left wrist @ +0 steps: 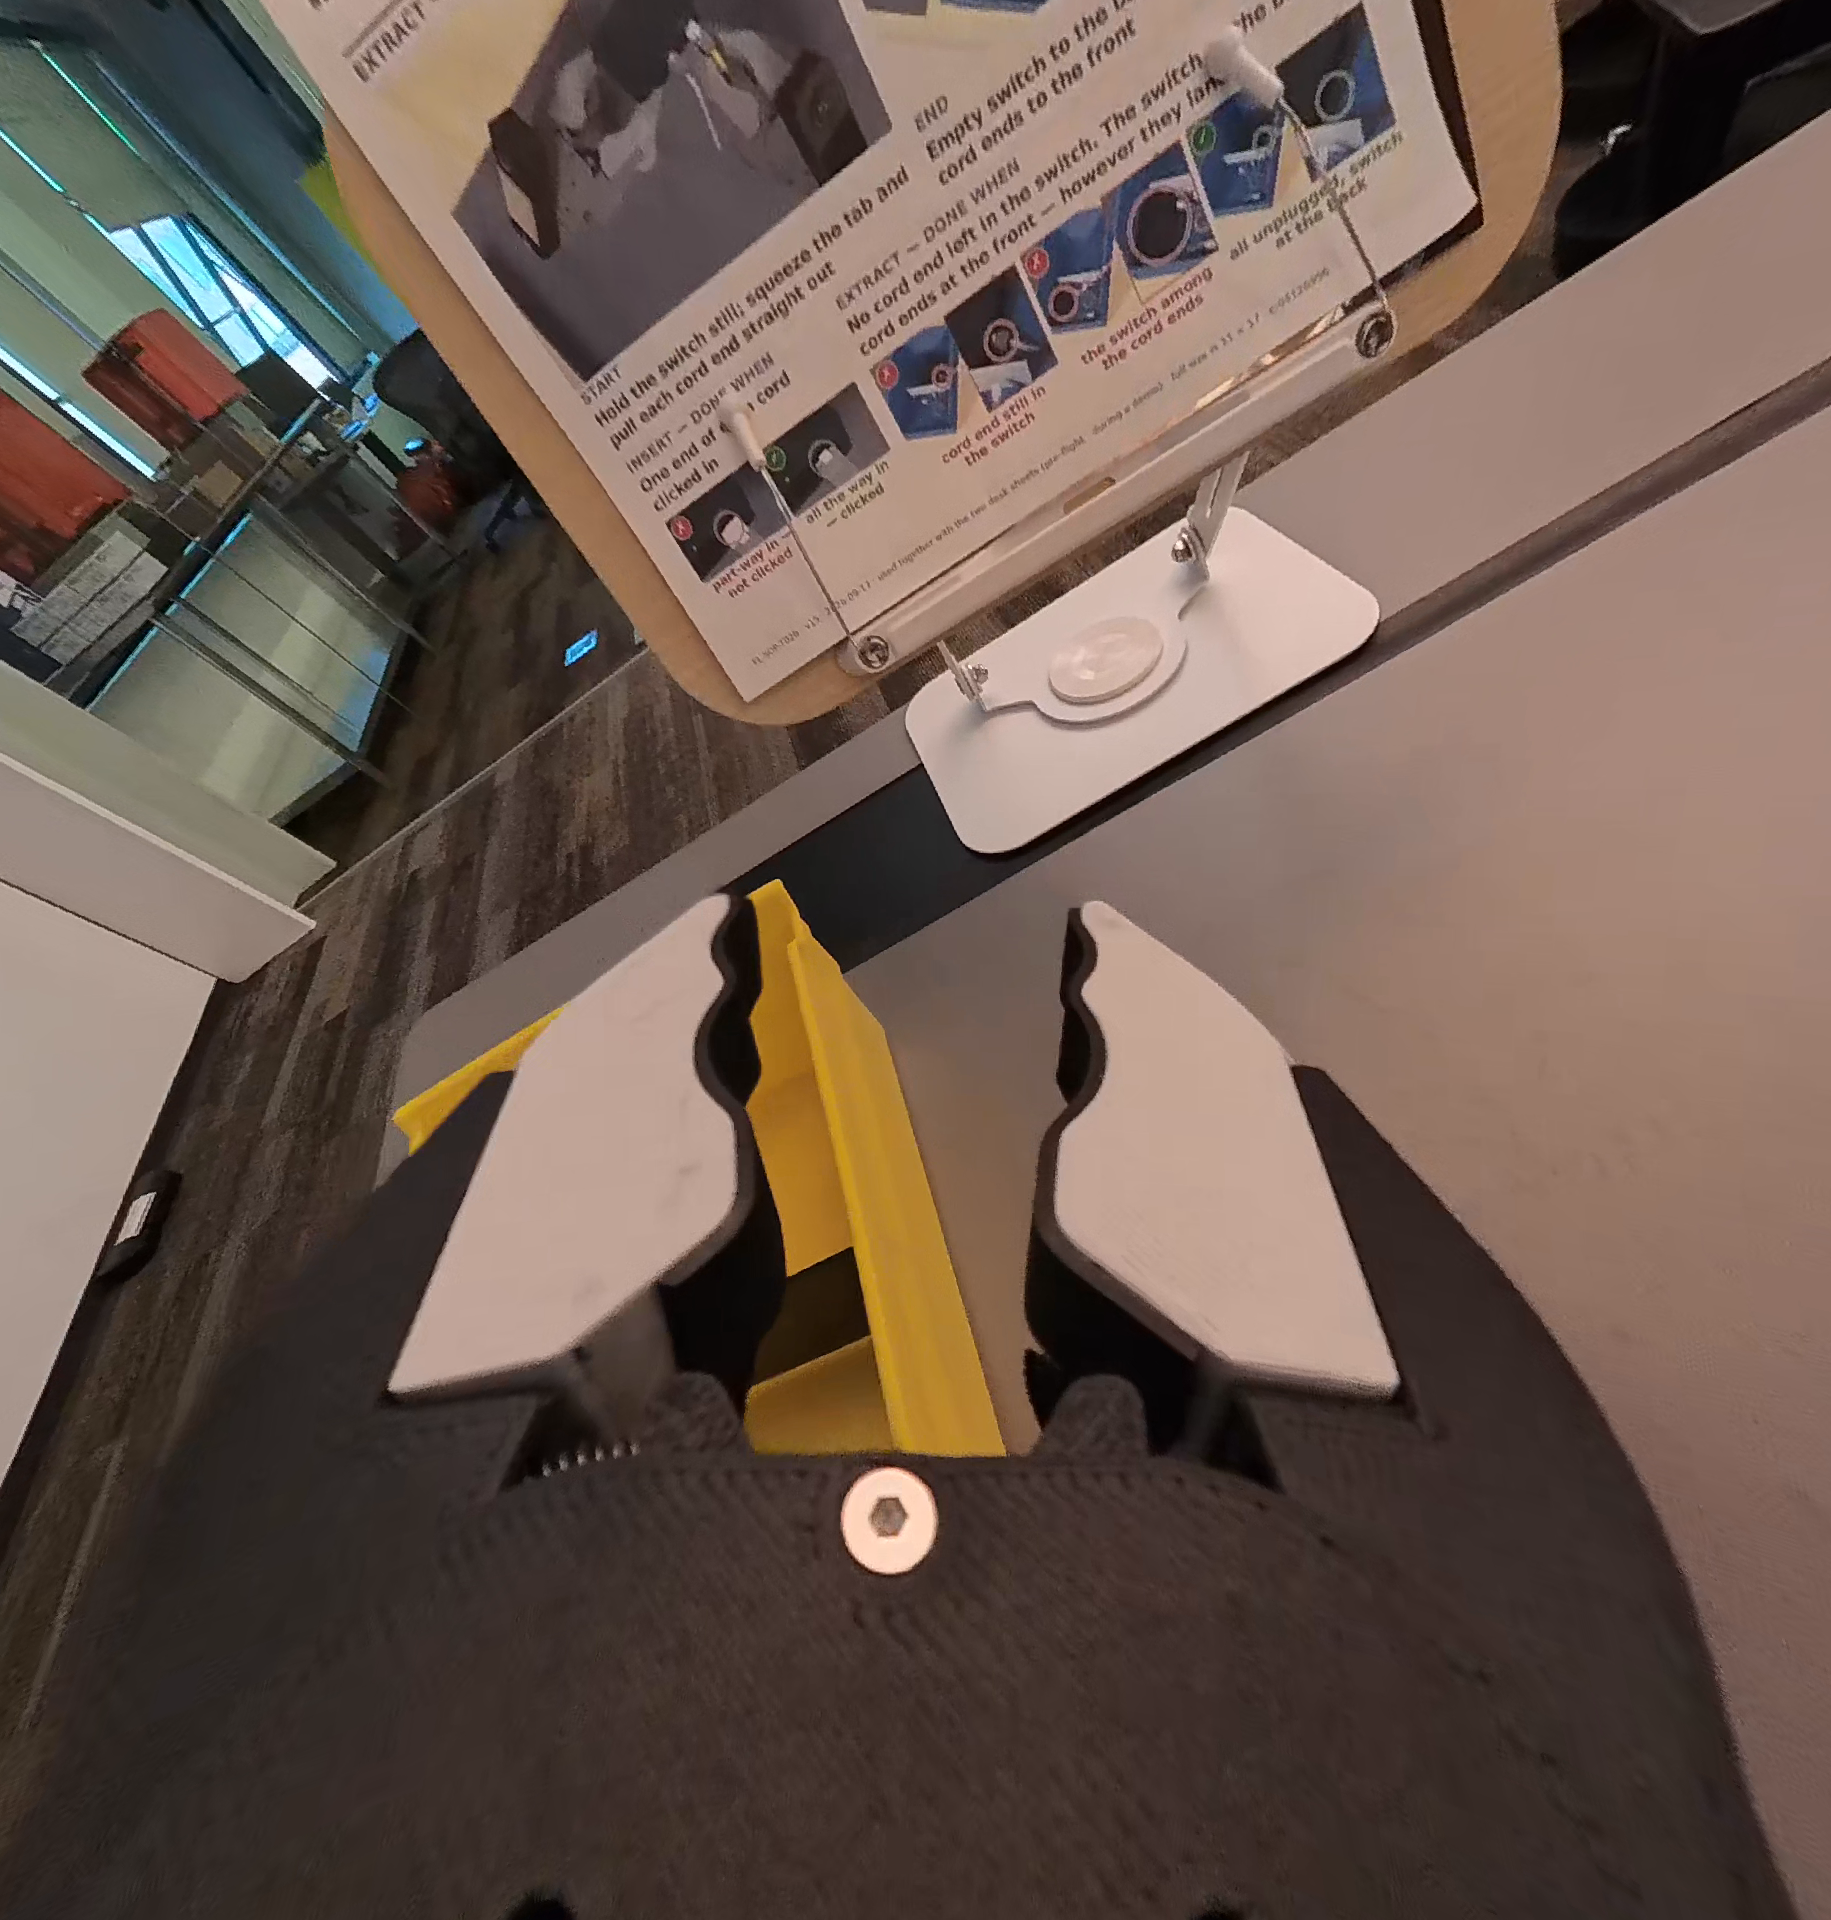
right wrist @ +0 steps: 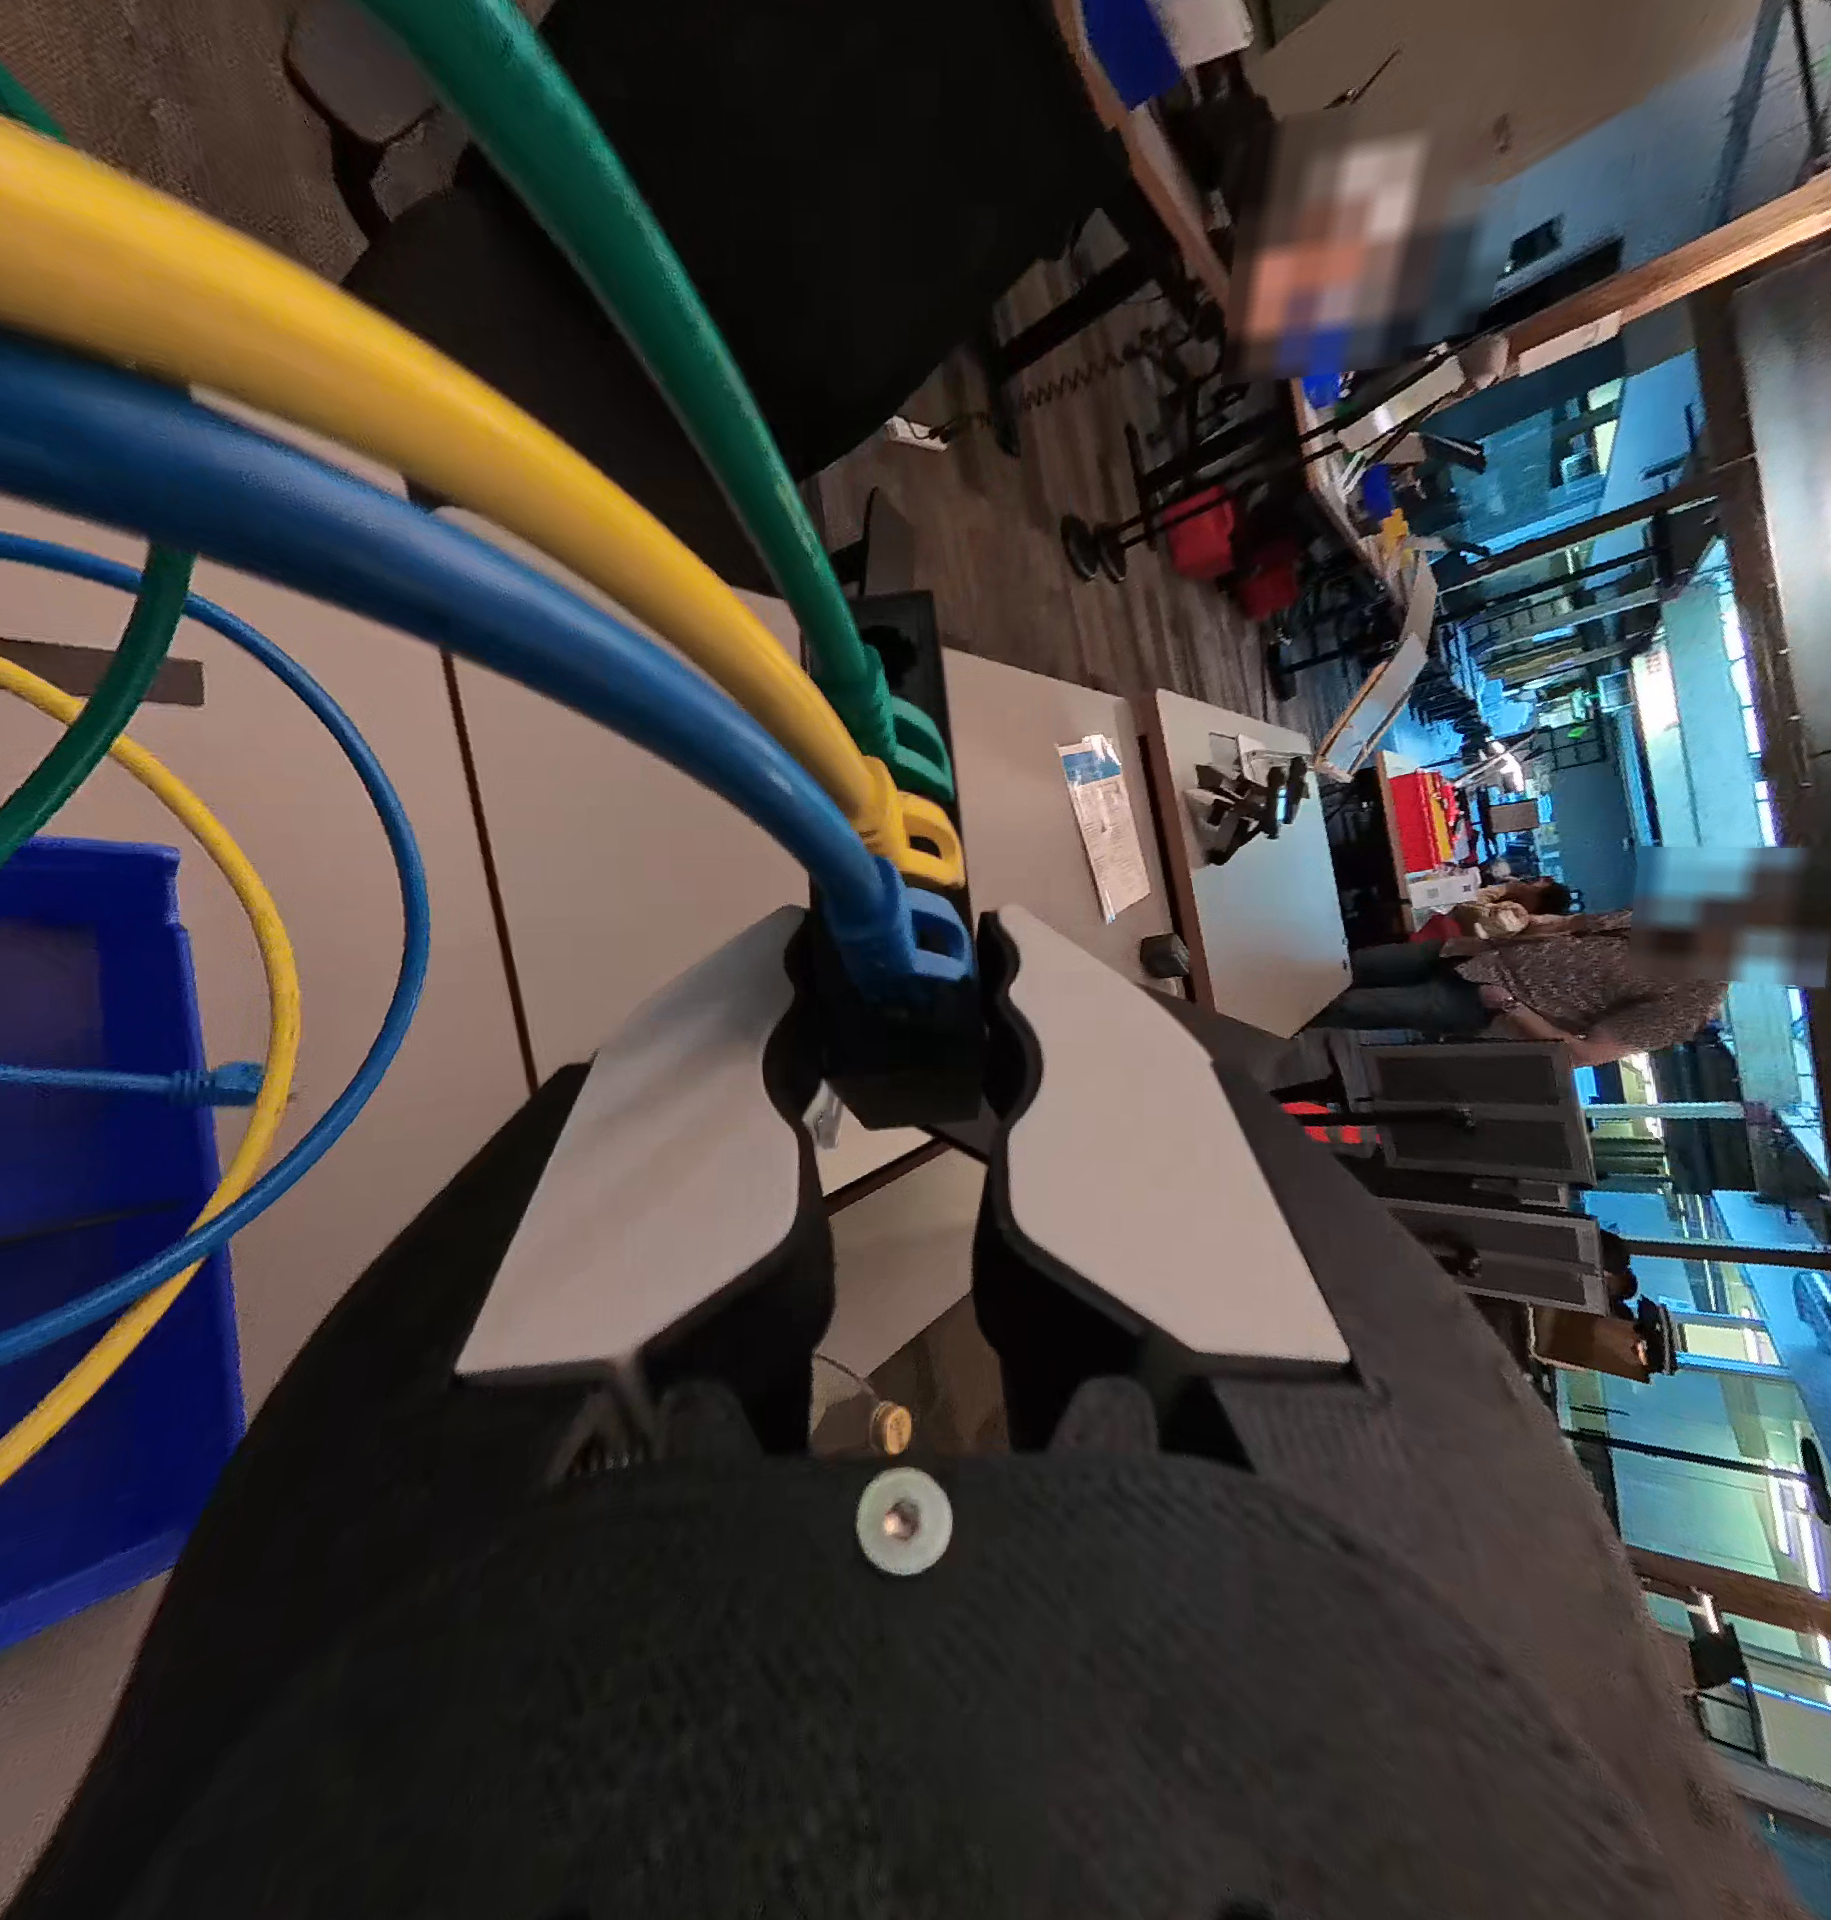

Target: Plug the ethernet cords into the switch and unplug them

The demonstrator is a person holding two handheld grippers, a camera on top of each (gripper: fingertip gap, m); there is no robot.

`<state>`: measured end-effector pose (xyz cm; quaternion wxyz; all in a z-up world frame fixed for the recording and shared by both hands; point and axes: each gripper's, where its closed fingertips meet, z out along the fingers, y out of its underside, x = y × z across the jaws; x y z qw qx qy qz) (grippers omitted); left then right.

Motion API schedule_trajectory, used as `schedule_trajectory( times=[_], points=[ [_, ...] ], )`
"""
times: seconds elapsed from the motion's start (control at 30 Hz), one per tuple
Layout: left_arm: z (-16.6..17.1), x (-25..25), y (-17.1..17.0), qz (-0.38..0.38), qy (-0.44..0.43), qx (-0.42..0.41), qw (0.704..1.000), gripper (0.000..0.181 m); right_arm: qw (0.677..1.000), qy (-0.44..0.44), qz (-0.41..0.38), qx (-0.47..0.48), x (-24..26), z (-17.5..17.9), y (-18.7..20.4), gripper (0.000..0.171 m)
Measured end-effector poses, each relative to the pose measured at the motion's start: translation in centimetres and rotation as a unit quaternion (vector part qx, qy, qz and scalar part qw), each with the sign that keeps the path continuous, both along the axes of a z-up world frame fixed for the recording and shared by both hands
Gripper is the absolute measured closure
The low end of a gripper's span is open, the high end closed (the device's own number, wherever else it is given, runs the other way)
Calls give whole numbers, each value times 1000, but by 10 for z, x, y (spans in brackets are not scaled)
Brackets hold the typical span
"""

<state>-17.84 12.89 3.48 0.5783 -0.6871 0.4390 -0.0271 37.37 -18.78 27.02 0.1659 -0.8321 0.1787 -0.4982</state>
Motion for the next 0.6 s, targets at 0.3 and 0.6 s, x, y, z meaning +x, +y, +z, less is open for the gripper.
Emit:
schedule_trajectory(
  times=[0.3,0.6],
  points=[
    [12,-2,-8,-10,-13,5,1000,127,997,51,-3,-52,-1,-82,8,142],
    [15,4,-22,-44,-18,-24,999,127,986,125,-7,-107,-18,-166,32,142]
  ],
)
